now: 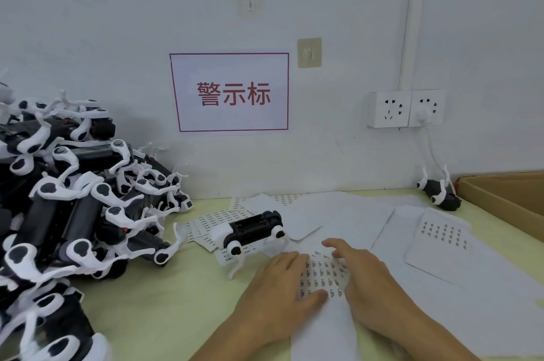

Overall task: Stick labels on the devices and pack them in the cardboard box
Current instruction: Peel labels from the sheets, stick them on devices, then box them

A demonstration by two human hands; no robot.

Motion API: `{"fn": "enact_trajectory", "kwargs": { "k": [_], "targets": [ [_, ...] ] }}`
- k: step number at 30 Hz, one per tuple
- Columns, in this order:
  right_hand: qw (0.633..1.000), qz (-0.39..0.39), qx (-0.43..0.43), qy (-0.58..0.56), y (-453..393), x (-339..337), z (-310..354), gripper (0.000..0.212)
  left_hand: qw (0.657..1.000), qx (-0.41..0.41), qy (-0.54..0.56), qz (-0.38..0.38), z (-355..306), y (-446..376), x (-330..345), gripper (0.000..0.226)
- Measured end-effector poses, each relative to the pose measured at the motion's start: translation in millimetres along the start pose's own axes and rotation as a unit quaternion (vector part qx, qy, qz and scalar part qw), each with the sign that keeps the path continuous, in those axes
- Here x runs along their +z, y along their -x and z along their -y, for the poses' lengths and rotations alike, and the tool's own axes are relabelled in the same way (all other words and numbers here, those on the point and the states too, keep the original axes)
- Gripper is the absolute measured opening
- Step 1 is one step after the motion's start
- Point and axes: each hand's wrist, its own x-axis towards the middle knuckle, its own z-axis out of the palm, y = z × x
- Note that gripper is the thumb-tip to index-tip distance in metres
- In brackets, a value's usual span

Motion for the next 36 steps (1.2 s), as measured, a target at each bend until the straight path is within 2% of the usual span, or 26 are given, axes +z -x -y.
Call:
{"fn": "enact_trajectory", "kwargs": {
  "k": [3,7,12,16,21,25,28,32,36],
  "targets": [
    [0.999,-0.032,0.021,-0.025,-3,-7,-6,0.082,1.0,-0.008,0.011,0.004,-1,-2,0,0.07],
    [0.995,-0.057,0.024,-0.073,-4,-8,-11,0.073,0.99,-0.025,0.135,-0.023,-3,0,-4,0.065],
    [0.99,-0.038,0.002,-0.133,-2,-1,-5,0.041,0.959,-0.044,0.237,-0.15,0,3,-7,0.057],
    [0.986,-0.034,-0.016,-0.162,0,3,4,0.037,0.92,-0.082,0.317,-0.217,3,3,-12,0.055],
    [0.971,-0.053,0.004,-0.234,0,3,10,0.048,0.904,-0.083,0.368,-0.203,1,4,-16,0.043],
    [0.945,-0.041,0.019,-0.324,2,3,14,0.055,0.89,-0.088,0.404,-0.193,2,3,-19,0.03],
    [0.928,-0.037,0.036,-0.369,1,3,16,0.053,0.871,-0.101,0.446,-0.182,2,3,-21,0.029],
    [0.911,-0.051,0.056,-0.406,2,4,17,0.044,0.866,-0.096,0.46,-0.173,0,4,-22,0.028],
    [0.908,-0.081,0.059,-0.406,1,7,17,0.047,0.862,-0.099,0.469,-0.166,0,4,-22,0.027]
  ]
}}
